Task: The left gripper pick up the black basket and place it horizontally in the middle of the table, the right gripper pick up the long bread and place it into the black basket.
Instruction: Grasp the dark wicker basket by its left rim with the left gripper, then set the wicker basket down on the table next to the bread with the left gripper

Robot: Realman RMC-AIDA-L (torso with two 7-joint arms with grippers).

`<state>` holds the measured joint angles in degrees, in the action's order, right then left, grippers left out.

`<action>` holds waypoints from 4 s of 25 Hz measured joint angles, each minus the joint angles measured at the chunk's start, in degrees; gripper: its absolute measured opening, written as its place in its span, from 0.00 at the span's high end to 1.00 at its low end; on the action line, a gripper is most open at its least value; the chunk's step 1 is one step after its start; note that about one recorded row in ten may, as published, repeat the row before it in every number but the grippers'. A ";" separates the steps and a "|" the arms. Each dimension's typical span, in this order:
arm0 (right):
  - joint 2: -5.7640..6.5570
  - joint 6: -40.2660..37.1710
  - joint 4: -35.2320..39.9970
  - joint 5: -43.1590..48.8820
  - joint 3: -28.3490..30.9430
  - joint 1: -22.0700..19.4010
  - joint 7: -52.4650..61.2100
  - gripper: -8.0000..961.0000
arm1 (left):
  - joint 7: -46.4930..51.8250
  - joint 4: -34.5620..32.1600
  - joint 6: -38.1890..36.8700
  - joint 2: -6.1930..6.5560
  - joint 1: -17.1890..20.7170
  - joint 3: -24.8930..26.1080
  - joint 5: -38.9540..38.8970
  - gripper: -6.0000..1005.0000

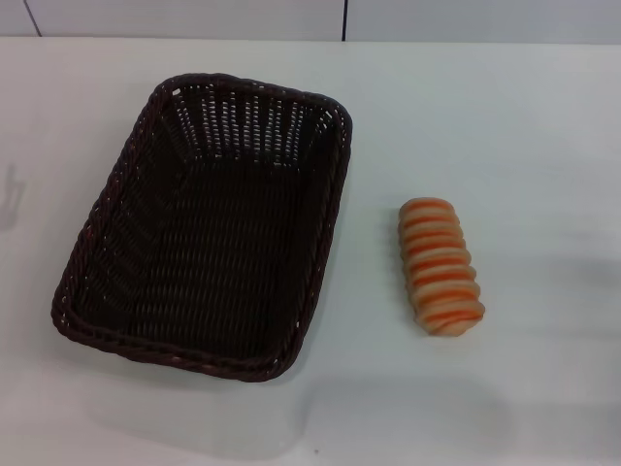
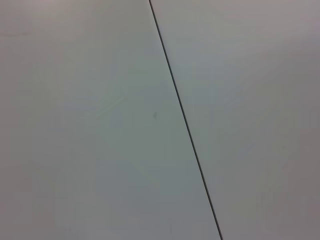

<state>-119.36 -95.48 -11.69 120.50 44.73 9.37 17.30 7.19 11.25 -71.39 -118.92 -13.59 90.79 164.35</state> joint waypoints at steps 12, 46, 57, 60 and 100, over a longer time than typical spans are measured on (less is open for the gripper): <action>0.00 0.15 0.06 0.00 0.10 0.27 -0.08 0.21 | 3.19 3.03 2.94 1.47 -0.61 -7.11 0.74 0.23; -0.06 0.39 -0.13 0.59 -0.36 -0.24 0.19 0.21 | -17.06 91.61 142.09 0.69 -1.36 -0.99 -1.42 0.24; -0.08 0.15 -0.03 0.64 -0.34 -0.41 0.20 0.21 | -16.04 87.93 143.17 0.75 -2.09 -1.34 -1.44 0.29; -0.09 0.25 -0.03 0.67 -0.38 -0.41 0.20 0.21 | -16.10 83.59 143.86 0.74 -3.72 -1.51 -1.44 0.31; -0.21 -3.37 -0.56 0.70 -0.62 -2.24 0.19 0.21 | -70.71 55.48 162.68 2.51 -29.96 35.45 -24.90 0.77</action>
<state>-119.56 -98.84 -12.25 121.20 44.11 7.14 17.49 -63.52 66.72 91.29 -116.40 -43.55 126.24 139.46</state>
